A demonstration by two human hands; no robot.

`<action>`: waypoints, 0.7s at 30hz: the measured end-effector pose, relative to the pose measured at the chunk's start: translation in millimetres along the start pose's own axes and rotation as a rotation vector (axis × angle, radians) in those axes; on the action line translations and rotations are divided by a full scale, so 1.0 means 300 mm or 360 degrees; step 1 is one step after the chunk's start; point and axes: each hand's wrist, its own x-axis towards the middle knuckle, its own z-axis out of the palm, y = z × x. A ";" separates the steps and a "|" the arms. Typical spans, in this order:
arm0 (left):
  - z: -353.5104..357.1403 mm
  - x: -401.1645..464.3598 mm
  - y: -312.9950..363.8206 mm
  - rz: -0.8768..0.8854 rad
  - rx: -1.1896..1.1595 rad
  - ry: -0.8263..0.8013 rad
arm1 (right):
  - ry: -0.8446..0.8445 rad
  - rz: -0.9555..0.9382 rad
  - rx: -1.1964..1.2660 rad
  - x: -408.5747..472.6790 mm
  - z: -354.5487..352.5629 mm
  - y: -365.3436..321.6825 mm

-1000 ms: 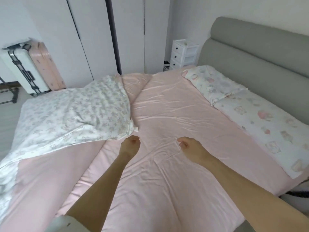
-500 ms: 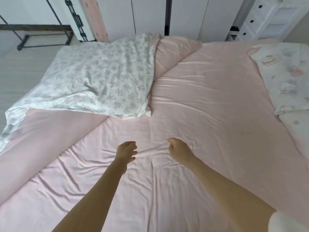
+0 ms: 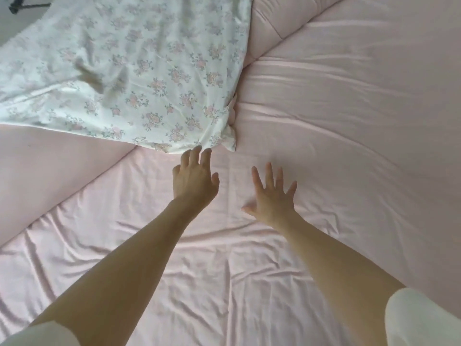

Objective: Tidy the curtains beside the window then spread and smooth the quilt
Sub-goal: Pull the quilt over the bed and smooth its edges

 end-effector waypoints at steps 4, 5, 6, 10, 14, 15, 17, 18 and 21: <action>0.093 0.166 -0.004 0.0102 0.0170 0.0065 | -0.0059 -0.0039 -0.0089 0.117 0.076 0.014; 0.106 0.201 -0.005 0.0103 0.0184 0.0075 | -0.0056 -0.0044 -0.0097 0.129 0.092 0.016; 0.115 0.232 -0.007 0.0104 0.0200 0.0093 | -0.0054 -0.0049 -0.0098 0.136 0.102 0.015; 0.136 0.368 -0.021 0.0071 0.0360 -0.0042 | -0.0103 -0.0052 -0.0106 0.163 0.104 0.012; 0.139 0.486 -0.048 0.0001 0.0652 -0.0284 | -0.0118 -0.0049 -0.0084 0.183 0.111 0.014; 0.140 0.499 -0.052 -0.0008 0.0671 -0.0281 | -0.0125 -0.0049 -0.0080 0.182 0.113 0.015; 0.147 0.516 -0.057 0.0018 0.0696 -0.0225 | -0.0143 -0.0050 -0.0070 0.184 0.114 0.018; 0.149 0.519 -0.061 0.0055 0.0707 -0.0162 | -0.0147 -0.0051 -0.0065 0.182 0.115 0.019; 0.129 0.532 -0.088 0.0261 0.0808 0.0130 | -0.0144 -0.0064 -0.0067 0.178 0.111 0.017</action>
